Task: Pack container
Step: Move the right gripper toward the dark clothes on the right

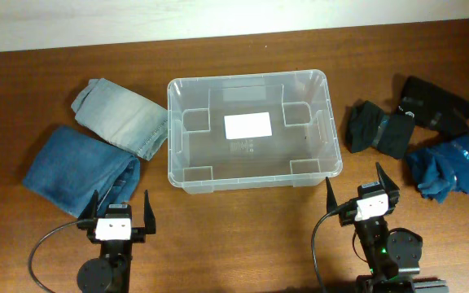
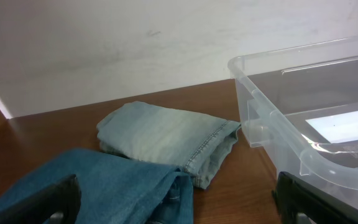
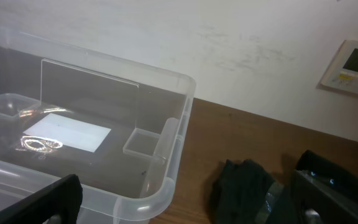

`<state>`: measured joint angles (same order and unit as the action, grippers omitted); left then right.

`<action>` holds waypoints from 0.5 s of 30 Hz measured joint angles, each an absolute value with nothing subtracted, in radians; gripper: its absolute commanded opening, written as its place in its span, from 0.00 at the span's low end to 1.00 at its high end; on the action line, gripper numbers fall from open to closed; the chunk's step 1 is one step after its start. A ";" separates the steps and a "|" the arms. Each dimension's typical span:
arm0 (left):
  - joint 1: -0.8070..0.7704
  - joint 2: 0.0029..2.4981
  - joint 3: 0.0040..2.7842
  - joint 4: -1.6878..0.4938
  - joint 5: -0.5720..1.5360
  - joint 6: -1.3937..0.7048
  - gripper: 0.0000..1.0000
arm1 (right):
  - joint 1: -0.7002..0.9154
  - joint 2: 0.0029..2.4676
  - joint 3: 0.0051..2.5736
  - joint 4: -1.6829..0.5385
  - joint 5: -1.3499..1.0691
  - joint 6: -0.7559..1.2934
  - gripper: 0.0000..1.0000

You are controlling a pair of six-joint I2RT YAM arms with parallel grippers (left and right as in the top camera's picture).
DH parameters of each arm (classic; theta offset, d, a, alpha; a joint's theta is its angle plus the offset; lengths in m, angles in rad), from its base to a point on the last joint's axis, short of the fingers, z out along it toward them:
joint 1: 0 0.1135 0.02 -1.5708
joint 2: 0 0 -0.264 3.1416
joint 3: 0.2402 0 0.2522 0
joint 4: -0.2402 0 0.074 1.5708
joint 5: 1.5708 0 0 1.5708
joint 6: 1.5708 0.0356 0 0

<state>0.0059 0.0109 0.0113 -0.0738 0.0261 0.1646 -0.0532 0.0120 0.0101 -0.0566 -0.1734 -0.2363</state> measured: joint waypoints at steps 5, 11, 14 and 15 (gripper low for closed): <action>0.006 0.011 0.011 -0.074 0.026 0.165 0.99 | -0.053 0.012 0.010 -0.056 -0.179 -0.211 0.98; 0.006 0.011 0.011 -0.074 0.026 0.165 1.00 | -0.053 0.012 0.010 -0.056 -0.182 -0.208 0.98; 0.006 0.011 0.011 -0.074 0.026 0.165 0.99 | -0.053 0.012 0.010 -0.056 -0.182 -0.208 0.99; 0.006 0.011 0.011 -0.074 0.026 0.165 1.00 | -0.053 0.012 0.010 -0.056 -0.182 -0.208 0.98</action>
<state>0.0059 0.0113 0.0113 -0.0738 0.0261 0.1646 -0.0532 0.0120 0.0101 -0.0563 -0.1818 -0.2085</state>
